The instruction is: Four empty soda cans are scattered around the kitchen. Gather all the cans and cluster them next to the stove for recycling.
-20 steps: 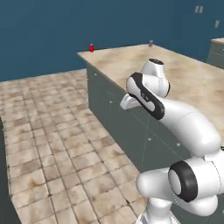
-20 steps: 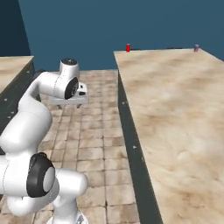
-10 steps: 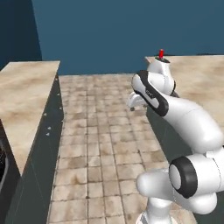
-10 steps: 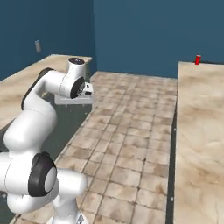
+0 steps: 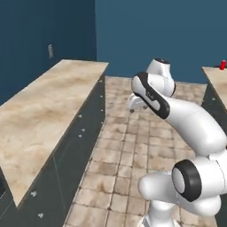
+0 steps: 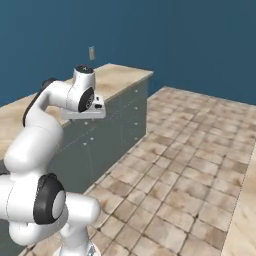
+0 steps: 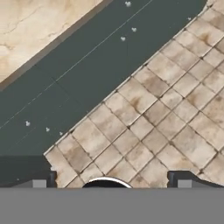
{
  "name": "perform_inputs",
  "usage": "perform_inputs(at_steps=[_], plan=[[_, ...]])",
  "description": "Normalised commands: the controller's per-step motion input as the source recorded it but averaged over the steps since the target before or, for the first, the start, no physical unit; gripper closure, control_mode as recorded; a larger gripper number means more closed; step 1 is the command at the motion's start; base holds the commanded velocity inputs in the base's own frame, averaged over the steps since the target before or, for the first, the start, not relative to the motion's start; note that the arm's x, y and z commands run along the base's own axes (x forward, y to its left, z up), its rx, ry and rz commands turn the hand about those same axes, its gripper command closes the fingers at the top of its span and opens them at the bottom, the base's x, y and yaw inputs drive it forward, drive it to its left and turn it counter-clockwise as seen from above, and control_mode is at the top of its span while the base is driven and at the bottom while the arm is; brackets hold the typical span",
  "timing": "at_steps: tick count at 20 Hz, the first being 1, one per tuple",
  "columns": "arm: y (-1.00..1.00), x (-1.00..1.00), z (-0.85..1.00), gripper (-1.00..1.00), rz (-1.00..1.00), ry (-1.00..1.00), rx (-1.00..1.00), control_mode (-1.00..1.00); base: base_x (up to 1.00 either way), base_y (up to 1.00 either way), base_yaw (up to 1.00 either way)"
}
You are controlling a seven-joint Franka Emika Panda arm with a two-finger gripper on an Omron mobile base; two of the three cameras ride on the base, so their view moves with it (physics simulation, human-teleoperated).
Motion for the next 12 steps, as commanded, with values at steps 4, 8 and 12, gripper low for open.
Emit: perform_inputs(at_steps=[4, 8, 12], plan=[[0.00, 0.00, 0.00, -1.00, 0.00, 0.00, 0.00, 1.00, 0.31, -0.04, 0.60], [0.00, 0.00, 0.00, -1.00, 0.00, 0.00, 0.00, 1.00, 0.22, -0.02, 0.60], [0.00, 0.00, 0.00, -1.00, 0.00, 0.00, 0.00, 1.00, 0.22, -0.04, 0.49]])
